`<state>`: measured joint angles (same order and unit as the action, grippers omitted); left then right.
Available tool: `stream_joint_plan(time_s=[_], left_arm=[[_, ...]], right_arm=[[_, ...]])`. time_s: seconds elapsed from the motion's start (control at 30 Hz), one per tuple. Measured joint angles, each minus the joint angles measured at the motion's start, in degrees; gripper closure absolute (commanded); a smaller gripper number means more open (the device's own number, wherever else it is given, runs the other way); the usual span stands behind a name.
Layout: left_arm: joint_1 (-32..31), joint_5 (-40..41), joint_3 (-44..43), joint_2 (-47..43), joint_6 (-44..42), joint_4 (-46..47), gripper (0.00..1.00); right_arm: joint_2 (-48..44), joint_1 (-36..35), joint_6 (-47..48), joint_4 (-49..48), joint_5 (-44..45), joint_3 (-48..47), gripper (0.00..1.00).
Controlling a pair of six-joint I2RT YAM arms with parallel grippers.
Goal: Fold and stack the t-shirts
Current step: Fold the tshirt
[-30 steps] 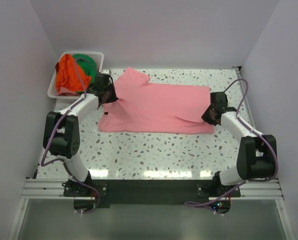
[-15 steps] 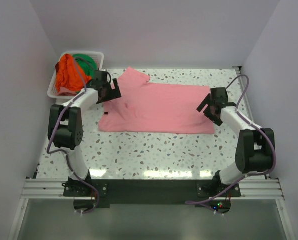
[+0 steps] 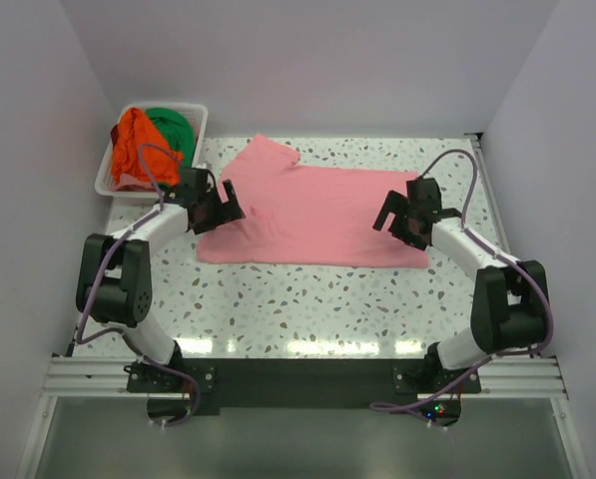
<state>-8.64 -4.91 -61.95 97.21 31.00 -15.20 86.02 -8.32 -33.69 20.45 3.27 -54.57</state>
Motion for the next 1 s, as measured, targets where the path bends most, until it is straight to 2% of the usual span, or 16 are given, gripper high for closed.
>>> stream_joint_plan(time_s=[0.27,0.43,0.7,0.83,1.0], left_arm=[[0.00,-3.04,8.37,-1.11,1.88,2.69,0.00],[0.00,-3.34,12.26,-3.17,2.34,7.13,0.00],[-0.11,-1.99,22.10,-12.39,4.09,8.63,0.00],[-0.15,0.31,26.36,-18.88,7.93,4.20,0.00],[-0.76,2.80,32.04,-28.94,11.91,-3.08,0.00]], right_arm=[[8.48,-2.71,1.81,-1.29,-3.78,0.13,0.01],[8.11,-2.71,2.03,-3.85,-4.50,1.79,0.01],[-2.62,-3.48,1.09,-5.31,-4.52,12.94,0.02],[-10.16,-4.04,-0.39,-3.65,-4.57,18.88,0.02],[-18.78,-4.15,-2.38,4.07,-4.61,22.86,0.01]])
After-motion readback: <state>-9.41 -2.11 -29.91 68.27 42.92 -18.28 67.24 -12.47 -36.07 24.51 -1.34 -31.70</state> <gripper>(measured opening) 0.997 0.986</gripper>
